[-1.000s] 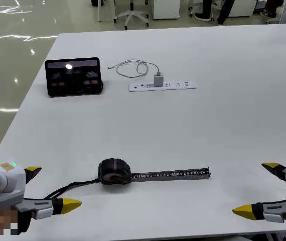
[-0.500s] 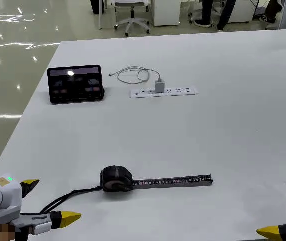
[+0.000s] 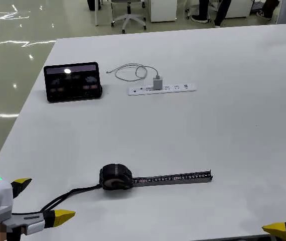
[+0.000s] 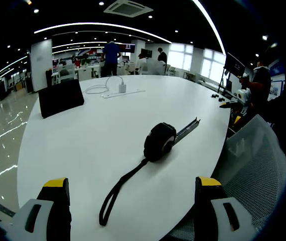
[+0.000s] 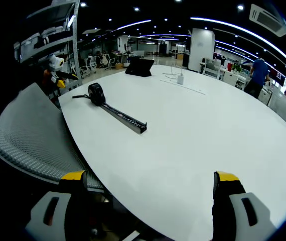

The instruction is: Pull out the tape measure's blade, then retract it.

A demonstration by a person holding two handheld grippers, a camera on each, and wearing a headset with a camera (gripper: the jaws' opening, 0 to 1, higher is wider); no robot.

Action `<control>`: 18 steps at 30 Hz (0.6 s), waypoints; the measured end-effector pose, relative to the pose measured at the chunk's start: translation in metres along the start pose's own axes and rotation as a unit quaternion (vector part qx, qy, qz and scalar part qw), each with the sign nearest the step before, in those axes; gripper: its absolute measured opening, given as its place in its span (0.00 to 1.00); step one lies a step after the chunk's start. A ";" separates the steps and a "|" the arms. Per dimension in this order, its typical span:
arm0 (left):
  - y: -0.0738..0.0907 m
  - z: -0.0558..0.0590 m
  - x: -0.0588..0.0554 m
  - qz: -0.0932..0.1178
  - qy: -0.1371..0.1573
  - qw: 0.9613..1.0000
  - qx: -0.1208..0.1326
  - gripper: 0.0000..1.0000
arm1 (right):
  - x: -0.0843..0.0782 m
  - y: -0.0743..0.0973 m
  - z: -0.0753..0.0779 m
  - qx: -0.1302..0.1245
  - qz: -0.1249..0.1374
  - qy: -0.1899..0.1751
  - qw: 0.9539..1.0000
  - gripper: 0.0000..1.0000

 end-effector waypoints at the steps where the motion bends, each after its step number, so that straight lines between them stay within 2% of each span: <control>1: -0.001 0.000 0.000 -0.001 -0.001 1.000 0.000 1.00 | 0.000 0.000 0.000 0.000 -0.001 0.002 1.000 1.00; 4: -0.002 0.004 0.003 0.008 0.004 1.000 -0.007 1.00 | 0.001 -0.001 0.001 0.002 -0.001 0.003 1.000 1.00; 7: -0.003 0.002 0.002 0.002 0.004 1.000 -0.002 1.00 | 0.003 -0.005 0.000 0.006 -0.003 0.008 1.000 1.00; 13: -0.007 0.007 0.007 0.008 0.004 1.000 -0.002 1.00 | 0.014 -0.012 -0.005 0.015 0.003 0.017 1.000 1.00; 18: -0.022 0.013 0.016 0.013 0.008 1.000 -0.003 1.00 | 0.021 -0.028 -0.010 0.027 0.000 0.032 0.999 1.00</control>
Point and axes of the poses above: the centre of the closed fingertips' face, and the gripper's own axes: y roughly backward along the fingers, z roughly to its right, x roughly out of its top, the point moved 4 cm from there along y, roughly backward along the fingers, and after that the axes turned 8 degrees about z, right-handed, at the moved point
